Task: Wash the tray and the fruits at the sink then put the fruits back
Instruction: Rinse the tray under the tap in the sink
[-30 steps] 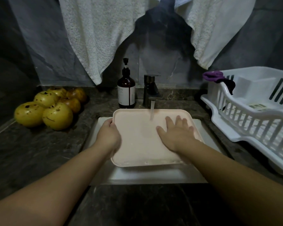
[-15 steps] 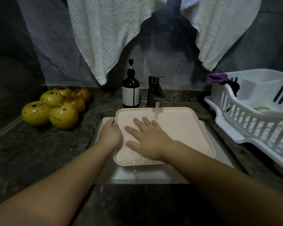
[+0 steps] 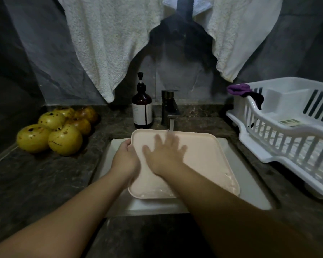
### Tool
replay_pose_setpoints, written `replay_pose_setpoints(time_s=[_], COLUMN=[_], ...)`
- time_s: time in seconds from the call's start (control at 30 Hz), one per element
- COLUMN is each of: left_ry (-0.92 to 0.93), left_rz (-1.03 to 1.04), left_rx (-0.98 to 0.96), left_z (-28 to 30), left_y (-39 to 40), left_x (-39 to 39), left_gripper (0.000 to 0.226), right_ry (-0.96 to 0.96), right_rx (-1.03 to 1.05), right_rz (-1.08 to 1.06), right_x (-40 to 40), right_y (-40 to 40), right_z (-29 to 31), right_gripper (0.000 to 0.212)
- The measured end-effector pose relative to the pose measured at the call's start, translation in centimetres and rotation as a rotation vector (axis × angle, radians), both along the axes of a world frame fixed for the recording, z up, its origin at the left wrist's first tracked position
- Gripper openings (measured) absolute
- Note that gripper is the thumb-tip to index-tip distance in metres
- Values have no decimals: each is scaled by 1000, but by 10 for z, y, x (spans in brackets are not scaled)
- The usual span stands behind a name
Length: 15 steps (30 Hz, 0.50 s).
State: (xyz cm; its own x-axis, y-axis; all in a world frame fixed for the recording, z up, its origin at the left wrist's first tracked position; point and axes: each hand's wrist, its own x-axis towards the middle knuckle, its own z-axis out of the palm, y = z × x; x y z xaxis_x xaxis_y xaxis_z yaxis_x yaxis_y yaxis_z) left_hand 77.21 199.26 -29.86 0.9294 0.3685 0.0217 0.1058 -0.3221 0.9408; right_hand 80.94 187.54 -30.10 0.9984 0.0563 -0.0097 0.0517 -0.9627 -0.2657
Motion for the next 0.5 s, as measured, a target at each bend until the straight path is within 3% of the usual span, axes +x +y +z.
replay_pose_setpoints(time_s=[0.13, 0.33, 0.4, 0.5], left_ry=[23, 53, 53, 25], left_rz=[-2, -1, -15, 14], left_rx=[-102, -135, -94, -61], left_z=[-2, -2, 0, 4], left_y=[6, 12, 10, 9], left_x=[0, 3, 2, 0], left_gripper=[39, 39, 41, 40], right_ry=[30, -1, -8, 10], right_rx=[-94, -179, -213, -207], right_rz=[223, 615, 654, 540], right_x=[-12, -28, -25, -18], right_y=[35, -24, -53, -98], right_z=[1, -1, 0, 1], right_gripper=[61, 67, 74, 78])
